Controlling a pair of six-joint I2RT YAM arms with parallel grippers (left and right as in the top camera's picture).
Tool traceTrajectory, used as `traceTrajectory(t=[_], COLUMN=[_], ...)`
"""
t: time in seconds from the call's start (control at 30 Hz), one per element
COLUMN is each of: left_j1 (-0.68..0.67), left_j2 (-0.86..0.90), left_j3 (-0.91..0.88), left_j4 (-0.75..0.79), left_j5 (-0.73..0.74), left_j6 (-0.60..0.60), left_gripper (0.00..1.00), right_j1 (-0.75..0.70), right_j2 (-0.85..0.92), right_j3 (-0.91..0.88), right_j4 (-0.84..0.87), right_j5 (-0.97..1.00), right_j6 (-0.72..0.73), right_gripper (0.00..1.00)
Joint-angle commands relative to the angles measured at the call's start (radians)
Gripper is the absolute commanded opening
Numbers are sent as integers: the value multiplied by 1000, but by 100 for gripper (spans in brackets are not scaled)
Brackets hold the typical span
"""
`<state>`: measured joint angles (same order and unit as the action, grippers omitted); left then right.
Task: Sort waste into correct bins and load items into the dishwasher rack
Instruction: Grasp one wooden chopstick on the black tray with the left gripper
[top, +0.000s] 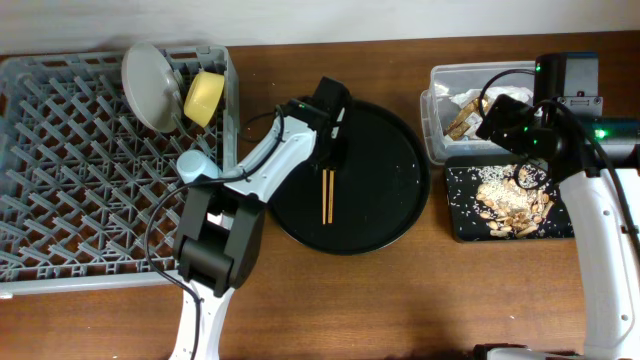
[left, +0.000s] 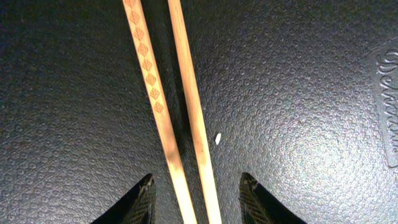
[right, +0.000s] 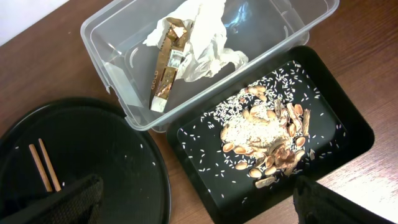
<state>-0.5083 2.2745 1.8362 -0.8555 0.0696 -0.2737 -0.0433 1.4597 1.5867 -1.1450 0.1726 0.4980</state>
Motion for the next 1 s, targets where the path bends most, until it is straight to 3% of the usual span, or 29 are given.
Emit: traceTrajectory(t=[0.0,0.27,0.67,0.8,0.93,0.97], left_j1=[5,7,21,10,-3,-4], left_j2=[13,20,58,69,82,82], left_j3=[-5,-5,-5,-5,-5,-5], left_j4=[-11,-116,-113,-102,-95,-95], left_j5=[-6,-7,-51,-48,-48,-48], left_j6=[-15,13,-22,-29,-29,-29], left_gripper=[43,43,40,34,11,10], right_j1=[-4,-4,-4,-4,-4,-4], right_j2=[4,4,4,4,4,4], right_j3=[8,8,8,8,8,8], right_j4=[0,0,0,0,0,0], right_j5=[19,19,19,19,19,20], right_j6=[12,12,12,12,12,12], right_gripper=[98,98,99,98,98,98])
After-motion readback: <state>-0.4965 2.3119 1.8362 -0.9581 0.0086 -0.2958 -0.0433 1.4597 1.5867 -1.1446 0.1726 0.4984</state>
